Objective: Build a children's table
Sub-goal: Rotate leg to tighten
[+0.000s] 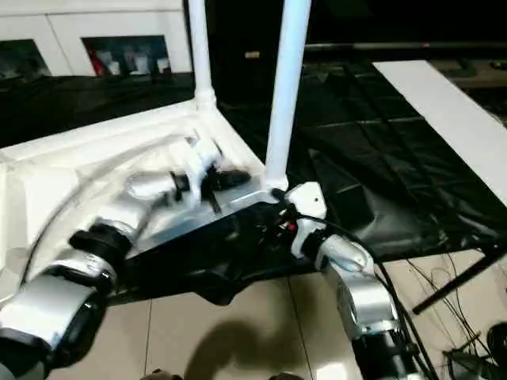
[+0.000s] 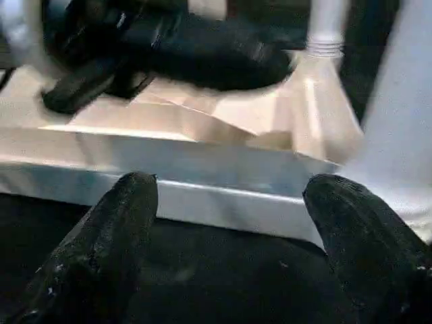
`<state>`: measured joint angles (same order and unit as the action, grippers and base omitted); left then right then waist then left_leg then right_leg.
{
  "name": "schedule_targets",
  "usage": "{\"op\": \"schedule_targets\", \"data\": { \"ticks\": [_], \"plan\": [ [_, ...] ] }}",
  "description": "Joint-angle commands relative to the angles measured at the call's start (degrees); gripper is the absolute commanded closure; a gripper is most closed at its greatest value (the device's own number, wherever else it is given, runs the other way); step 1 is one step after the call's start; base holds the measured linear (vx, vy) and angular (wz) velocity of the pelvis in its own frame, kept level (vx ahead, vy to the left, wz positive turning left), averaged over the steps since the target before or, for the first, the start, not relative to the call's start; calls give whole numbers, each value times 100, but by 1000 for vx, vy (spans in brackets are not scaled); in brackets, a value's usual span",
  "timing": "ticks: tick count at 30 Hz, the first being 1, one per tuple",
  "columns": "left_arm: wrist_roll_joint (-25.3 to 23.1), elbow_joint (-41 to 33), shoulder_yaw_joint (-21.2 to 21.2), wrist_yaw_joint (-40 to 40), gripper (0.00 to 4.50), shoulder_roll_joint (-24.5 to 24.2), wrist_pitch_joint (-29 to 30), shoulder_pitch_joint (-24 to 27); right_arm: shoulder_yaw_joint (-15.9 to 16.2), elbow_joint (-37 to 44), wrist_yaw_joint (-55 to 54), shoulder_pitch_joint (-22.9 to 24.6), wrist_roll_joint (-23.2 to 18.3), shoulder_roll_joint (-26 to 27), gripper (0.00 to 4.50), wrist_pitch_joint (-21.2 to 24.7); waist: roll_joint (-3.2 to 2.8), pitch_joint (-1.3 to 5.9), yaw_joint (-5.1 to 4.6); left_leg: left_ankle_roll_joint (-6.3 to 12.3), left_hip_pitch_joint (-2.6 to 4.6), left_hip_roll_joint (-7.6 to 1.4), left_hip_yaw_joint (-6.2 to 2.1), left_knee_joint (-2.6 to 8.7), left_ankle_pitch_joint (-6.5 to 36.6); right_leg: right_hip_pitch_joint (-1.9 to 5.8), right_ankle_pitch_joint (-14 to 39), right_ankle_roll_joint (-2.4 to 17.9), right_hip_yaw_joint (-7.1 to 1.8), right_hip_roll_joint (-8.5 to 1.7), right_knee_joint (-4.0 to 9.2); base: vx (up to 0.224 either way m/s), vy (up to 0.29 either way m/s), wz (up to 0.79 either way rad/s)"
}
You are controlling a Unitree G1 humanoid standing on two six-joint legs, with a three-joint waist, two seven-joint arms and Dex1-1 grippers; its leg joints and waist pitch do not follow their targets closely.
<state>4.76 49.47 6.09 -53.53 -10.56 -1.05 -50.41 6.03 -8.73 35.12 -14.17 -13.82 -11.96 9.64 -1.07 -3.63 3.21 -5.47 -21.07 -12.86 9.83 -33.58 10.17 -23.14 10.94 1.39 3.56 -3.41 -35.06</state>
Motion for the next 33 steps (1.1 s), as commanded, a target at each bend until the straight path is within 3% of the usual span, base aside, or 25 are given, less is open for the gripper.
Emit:
{"op": "schedule_targets", "data": {
  "ticks": [1,2,3,4,6,7,8,9,12,13,14,19,24,33],
  "plan": [
    [-4,-644,109,-502,343,-481,511,214,0,-243,-181,-219,174,170,67,113,141,408,13,405,2,-14,19,353,801,365,739,1253,-250,-403,382,0,0,0],
    [-7,-787,142,-617,334,-589,629,278,0,-328,-214,-272,201,209,67,108,141,408,13,405,2,-14,19,353,801,365,739,1253,-250,-403,382,0,0,0],
    [-5,-986,179,-776,334,-727,791,372,15,-368,-267,-316,201,235,67,160,83,396,-19,286,25,-17,23,361,801,334,997,1160,-251,-397,405,0,0,0],
    [-15,-1244,234,-940,311,-907,986,503,37,-437,-295,-382,200,257,67,186,97,403,-10,256,60,-43,21,366,807,324,954,1186,-264,-413,389,0,0,0],
    [17,-1882,342,-1287,301,-1297,1370,841,94,-565,-342,-540,189,283,67,249,93,400,-26,230,51,-41,30,372,703,315,755,1187,-269,-382,360,0,0,0],
    [49,-2351,456,-1568,290,-1605,1647,1110,85,-777,-363,-724,176,354,67,215,63,402,-37,215,45,-41,28,378,638,316,620,1211,-270,-377,333,0,0,0],
    [82,-2687,527,-1747,277,-1807,1853,1296,77,-886,-381,-835,158,398,67,218,68,433,-36,179,52,-72,3,386,588,324,482,1269,-270,-422,271,0,0,0],
    [107,-2923,580,-1854,277,-1941,2009,1426,64,-974,-399,-920,149,430,67,215,73,419,-45,184,76,-41,48,367,508,290,347,1258,-270,-357,292,0,0,0],
    [253,-3526,712,-1912,247,-2110,2425,1815,3,-1462,-382,-1313,159,566,67,117,92,416,-14,194,80,-51,52,370,395,288,118,1342,-274,-371,251,0,0,0],
    [255,-3713,780,-1856,238,-2122,2533,1995,-6,-1804,-319,-1567,188,650,67,33,129,408,-2,161,86,-51,64,379,449,286,145,1357,-273,-366,263,0,0,0],
    [251,-3735,790,-1847,238,-2123,2546,2020,-7,-1855,-309,-1606,192,663,67,22,116,406,-3,110,77,-50,58,385,534,292,206,1366,-275,-377,247,0,0,0],
    [-24,-3948,884,-1580,193,-2116,2776,2220,-101,-2710,-530,-2201,311,805,67,-219,161,422,2,-89,94,-41,56,383,610,305,162,1255,-276,-374,234,0,0,0],
    [-400,-4061,991,-1231,156,-2282,2969,2321,-397,-3771,-1321,-2880,393,853,67,-507,214,416,-23,-132,74,-15,59,370,666,327,348,1196,-298,-372,240,0,0,0],
    [-708,-3765,803,-533,90,-2374,2900,2229,-1004,-4976,-2412,-3447,354,439,67,-927,216,395,40,-209,122,-17,74,353,972,248,822,1072,-294,-342,280,0,0,0]
  ]
}}
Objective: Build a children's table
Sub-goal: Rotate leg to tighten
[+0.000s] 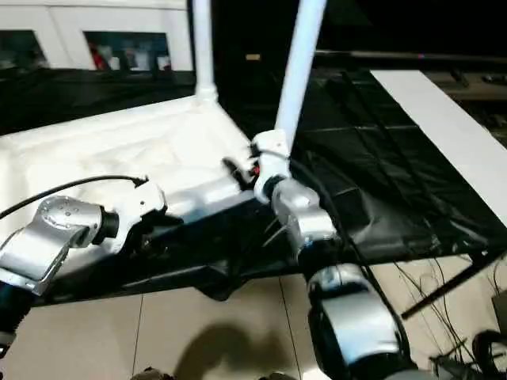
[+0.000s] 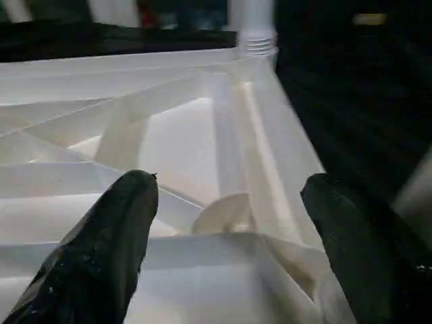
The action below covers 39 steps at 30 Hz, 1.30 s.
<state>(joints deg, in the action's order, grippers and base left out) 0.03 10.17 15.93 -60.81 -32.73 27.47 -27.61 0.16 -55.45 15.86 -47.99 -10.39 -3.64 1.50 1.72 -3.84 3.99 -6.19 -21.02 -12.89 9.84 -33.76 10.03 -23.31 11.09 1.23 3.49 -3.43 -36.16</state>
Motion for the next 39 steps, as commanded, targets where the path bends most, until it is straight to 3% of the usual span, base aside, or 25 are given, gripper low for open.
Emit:
{"op": "schedule_targets", "data": {
  "ticks": [1,3,5,11,17,20,25,26,27,28,29,30,32,35,38,39],
  "plan": [
    [-255,169,-183,220,74,-165,53,-44,-464,-400,-566,-101,7,-430,67,-152,-67,421,-27,-141,120,-14,75,368,989,259,817,1082,-286,-343,388,0,0,0],
    [-277,175,-166,246,69,-178,46,-38,-495,-484,-625,-133,9,-461,67,-195,-88,423,18,-158,117,-11,76,362,992,253,781,1059,-286,-332,377,0,0,0],
    [-372,233,-81,341,47,-211,-19,-29,-565,-676,-783,-196,25,-583,67,-307,-73,445,44,-156,99,-7,76,355,908,275,600,1052,-281,-327,352,0,0,0],
    [-567,587,59,715,7,-160,-264,-144,-661,-969,-932,-262,54,-812,67,-490,-77,464,66,-121,65,21,73,334,788,307,373,1062,-269,-316,330,0,0,0],
    [-718,997,17,1142,7,-22,-534,-294,-753,-1238,-1032,-328,118,-1195,67,-663,-59,484,79,-87,42,27,70,311,703,334,223,1107,-257,-313,309,0,0,0],
    [-567,956,-143,1234,7,108,-735,-210,-756,-1301,-795,-369,107,-1341,67,-764,-56,487,80,-43,26,30,72,297,676,349,161,1134,-252,-320,308,0,0,0],
    [459,-59,-834,809,7,282,-848,497,-486,-1100,299,-273,199,-1251,67,-995,-31,489,-3,100,-43,18,57,290,623,383,68,1305,-235,-337,285,0,0,0],
    [857,-502,-1121,653,7,286,-659,784,-369,-975,594,-179,231,-1191,67,-1035,-26,507,-50,157,-52,12,56,273,548,396,-116,1394,-240,-343,255,0,0,0],
    [1126,-795,-1303,547,7,263,-536,981,-288,-895,788,-107,247,-1149,67,-1070,-51,493,-83,234,-58,-5,50,273,543,384,-198,1458,-237,-346,255,0,0,0],
    [1266,-976,-1406,474,7,211,-455,1118,-225,-827,902,-45,269,-1126,67,-1100,-43,484,-110,270,-53,-1,61,276,565,365,-151,1464,-233,-322,274,0,0,0],
    [1409,-1163,-1514,383,7,141,-368,1271,-158,-746,990,26,300,-1106,67,-1131,-63,482,-112,322,-2,1,76,262,641,333,-90,1521,-241,-308,288,0,0,0],
    [1537,-1332,-1616,306,7,43,-268,1435,-123,-690,1021,93,332,-1087,67,-1158,-60,472,-130,332,-12,-1,70,273,675,340,-49,1528,-240,-300,285,0,0,0],
    [1649,-1510,-1798,232,7,-96,-194,1665,-112,-615,969,193,346,-1063,67,-1152,-58,448,-139,307,19,-14,71,290,826,314,233,1483,-237,-290,318,0,0,0],
    [1823,-1700,-2490,204,7,-369,-198,2213,-194,-507,522,510,387,-994,67,-1127,-65,401,-156,146,74,-11,78,317,1215,259,921,1280,-238,-265,395,0,0,0],
    [2043,-1514,-3172,383,7,-357,-449,2450,-339,-396,213,767,353,-922,67,-1063,-74,384,-132,39,87,-7,68,336,1437,239,1281,1128,-251,-278,436,0,0,0],
    [2171,-1362,-3480,460,7,-312,-543,2519,-408,-328,95,882,309,-892,67,-1024,-70,374,-139,6,62,5,60,351,1456,252,1323,1065,-248,-270,437,0,0,0]
  ]
}}
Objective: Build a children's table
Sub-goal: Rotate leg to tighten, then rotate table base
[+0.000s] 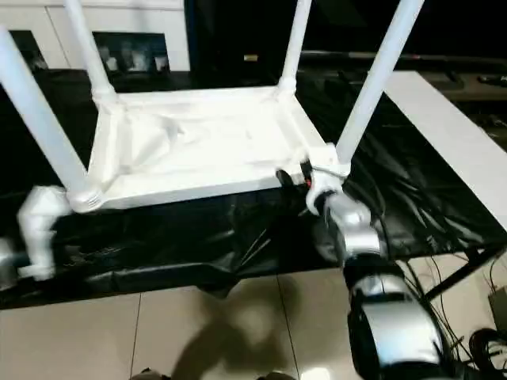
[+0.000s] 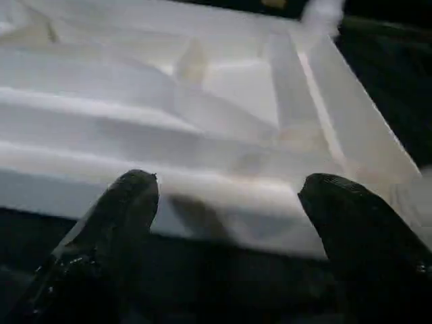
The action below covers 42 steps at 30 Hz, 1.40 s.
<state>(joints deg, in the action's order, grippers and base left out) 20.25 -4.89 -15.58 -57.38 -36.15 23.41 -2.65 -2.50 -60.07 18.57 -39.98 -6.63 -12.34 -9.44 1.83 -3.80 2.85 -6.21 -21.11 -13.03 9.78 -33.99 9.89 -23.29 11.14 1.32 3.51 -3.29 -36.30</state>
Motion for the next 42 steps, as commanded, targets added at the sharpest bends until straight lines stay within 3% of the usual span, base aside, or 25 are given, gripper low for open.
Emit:
{"op": "schedule_targets", "data": {
  "ticks": [1,5,8,14,18,24,26,27,31,35,42],
  "plan": [
    [226,236,-498,148,7,56,-183,60,-178,173,-232,146,-92,-6,67,88,-88,373,-22,-6,83,27,69,369,1491,244,1338,1032,-251,-281,457,0,0,0],
    [414,477,-946,445,7,202,-502,107,-222,274,-392,350,-107,21,67,138,-35,382,-27,30,84,19,63,376,1523,240,1350,971,-253,-282,459,0,0,0],
    [361,633,-1055,830,7,374,-782,-47,-269,274,-605,454,-81,63,67,218,-60,395,-11,21,91,14,60,378,1436,235,1215,951,-257,-284,448,0,0,0],
    [102,994,-731,1324,7,729,-994,-674,-259,167,-742,390,-20,166,67,241,-49,424,12,-5,80,13,47,380,1368,260,984,959,-254,-301,413,0,0,0],
    [-176,1702,-458,1786,7,986,-1077,-1364,-198,162,-712,339,40,293,67,299,-50,438,44,4,90,33,59,361,1286,266,864,976,-258,-305,416,0,0,0],
    [-55,1945,-409,1800,7,1005,-888,-1522,-160,107,-737,310,68,339,67,300,-51,456,53,-11,82,23,51,358,1182,282,588,1080,-253,-314,373,0,0,0],
    [35,1891,-346,1617,7,1013,-892,-1509,-155,61,-709,298,87,346,67,284,-56,457,59,-10,83,18,49,361,1188,284,590,1099,-254,-320,375,0,0,0],
    [177,1703,-298,1444,7,1002,-730,-1417,-135,37,-679,293,107,349,67,275,-87,454,64,-30,88,14,48,361,1220,279,585,1125,-253,-323,368,0,0,0],
    [704,986,-73,812,7,971,-216,-1042,-101,-39,-505,275,160,358,67,299,-63,446,71,-36,92,-14,51,372,1314,267,610,1204,-253,-334,364,0,0,0],
    [1035,280,530,140,7,688,337,-742,-61,-264,-449,143,229,323,67,309,-95,420,117,-54,118,-2,63,387,1497,237,865,1152,-255,-314,393,0,0,0],
    [1374,-231,1001,-325,7,483,929,-992,52,-668,-258,-221,389,366,67,251,-64,410,71,-162,97,20,54,380,1586,256,1183,1029,-262,-316,408,0,0,0]
  ]
}}
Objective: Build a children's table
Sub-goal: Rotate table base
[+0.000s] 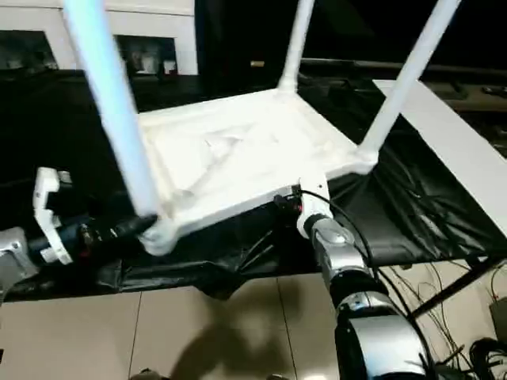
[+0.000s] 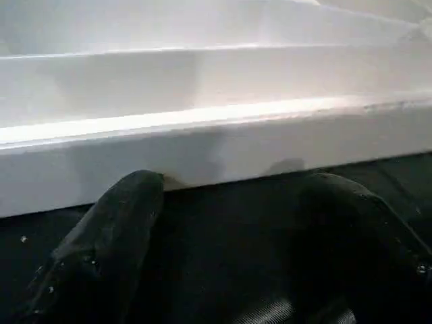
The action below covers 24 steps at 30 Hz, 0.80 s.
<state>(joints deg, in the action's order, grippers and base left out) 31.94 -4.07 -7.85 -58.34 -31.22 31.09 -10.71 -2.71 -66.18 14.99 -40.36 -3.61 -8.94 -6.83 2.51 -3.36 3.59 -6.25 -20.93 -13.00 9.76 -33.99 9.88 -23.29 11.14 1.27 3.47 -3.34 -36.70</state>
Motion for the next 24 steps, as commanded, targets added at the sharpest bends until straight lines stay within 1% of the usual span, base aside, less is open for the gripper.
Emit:
{"op": "schedule_targets", "data": {
  "ticks": [1,2,4,5,6,7,8,9,10,11,13,14,15,16,17,18,19,20,21,22,23,24],
  "plan": [
    [252,-354,289,-304,7,19,222,-253,101,-107,152,-243,117,58,67,-22,-132,367,-17,-163,75,21,52,378,1571,257,1224,1035,-255,-308,447,0,0,0],
    [257,-356,298,-314,7,24,226,-262,104,-113,159,-251,120,63,67,-23,-146,365,-18,-169,73,21,51,378,1564,258,1222,1039,-257,-312,446,0,0,0],
    [234,-370,546,-412,7,124,240,-457,169,-203,241,-389,187,191,67,-35,-132,375,-48,-176,49,21,43,376,1472,283,1138,1058,-255,-319,433,0,0,0],
    [234,-370,546,-412,7,124,240,-457,169,-203,241,-389,187,191,67,-35,-132,378,-72,-175,30,23,37,378,1419,297,1077,1068,-250,-313,423,0,0,0],
    [220,-357,645,-396,7,167,251,-549,185,-245,278,-446,204,253,67,-50,-125,384,-82,-172,28,22,38,373,1379,304,1004,1076,-252,-316,415,0,0,0],
    [190,-271,781,-390,7,209,268,-706,213,-311,375,-537,221,378,67,-65,-136,392,-118,-144,17,25,37,366,1308,310,902,1114,-252,-314,402,0,0,0],
    [183,-236,828,-408,7,214,286,-757,239,-327,431,-565,234,438,67,-73,-137,402,-129,-137,8,24,33,360,1261,321,826,1142,-253,-319,391,0,0,0],
    [122,-174,890,-404,7,236,255,-829,294,-344,505,-597,267,525,67,-79,-124,393,-162,-129,-34,32,22,370,1207,349,799,1154,-245,-314,380,0,0,0],
    [100,-153,903,-396,7,245,242,-849,313,-348,520,-604,281,547,67,-82,-130,386,-165,-133,-39,31,19,374,1214,349,852,1139,-241,-317,385,0,0,0],
    [-15,-45,950,-350,7,290,181,-944,424,-383,573,-644,376,660,67,-115,-127,388,-175,-135,-28,32,20,366,1207,341,884,1132,-248,-322,394,0,0,0],
    [-95,25,963,-311,7,317,140,-994,486,-421,613,-675,434,740,67,-148,-133,387,-184,-121,6,26,28,359,1270,313,933,1168,-260,-323,410,0,0,0],
    [-250,187,966,-204,7,347,20,-1070,525,-451,735,-717,464,863,67,-176,-123,382,-181,-109,23,17,32,362,1319,300,975,1181,-264,-323,418,0,0,0],
    [-381,332,970,-111,7,369,-87,-1131,541,-453,853,-742,457,957,67,-182,-140,377,-184,-97,25,15,28,365,1382,294,1033,1183,-265,-323,423,0,0,0],
    [-427,387,973,-78,7,375,-125,-1154,545,-454,896,-752,453,988,67,-184,-143,369,-185,-99,27,14,26,371,1427,290,1098,1170,-265,-325,432,0,0,0],
    [-482,445,990,-57,7,381,-183,-1175,560,-454,928,-760,465,1015,67,-203,-126,374,-181,-109,48,-1,25,376,1481,280,1168,1164,-267,-332,437,0,0,0],
    [-589,530,1042,-18,7,389,-271,-1211,585,-453,997,-771,484,1057,67,-234,-124,370,-175,-98,55,-2,23,377,1495,273,1189,1168,-268,-331,442,0,0,0],
    [-713,635,1113,68,7,408,-377,-1266,601,-468,1074,-783,513,1089,67,-264,-137,367,-148,-98,77,-5,30,376,1527,258,1189,1171,-277,-334,451,0,0,0],
    [-798,727,1169,137,7,446,-464,-1326,628,-482,1112,-793,553,1104,67,-291,-132,366,-130,-102,81,-8,29,385,1530,256,1142,1190,-277,-333,441,0,0,0],
    [-840,788,1207,178,7,469,-517,-1368,646,-496,1130,-799,575,1109,67,-306,-141,371,-116,-123,77,-11,24,391,1512,269,1122,1187,-275,-341,430,0,0,0],
    [-891,850,1236,235,7,505,-562,-1413,658,-504,1126,-800,590,1107,67,-314,-147,369,-110,-130,78,-12,25,392,1514,263,1114,1187,-277,-341,431,0,0,0],
    [-1006,1006,1314,348,7,599,-667,-1530,683,-521,1104,-796,623,1095,67,-328,-137,372,-98,-129,78,-13,29,390,1491,263,1072,1195,-276,-338,431,0,0,0],
    [-1061,1111,1358,367,7,677,-734,-1612,673,-526,1163,-786,622,1083,67,-333,-140,372,-83,-130,88,-1,39,384,1477,255,1059,1189,-278,-329,437,0,0,0]
  ]
}}
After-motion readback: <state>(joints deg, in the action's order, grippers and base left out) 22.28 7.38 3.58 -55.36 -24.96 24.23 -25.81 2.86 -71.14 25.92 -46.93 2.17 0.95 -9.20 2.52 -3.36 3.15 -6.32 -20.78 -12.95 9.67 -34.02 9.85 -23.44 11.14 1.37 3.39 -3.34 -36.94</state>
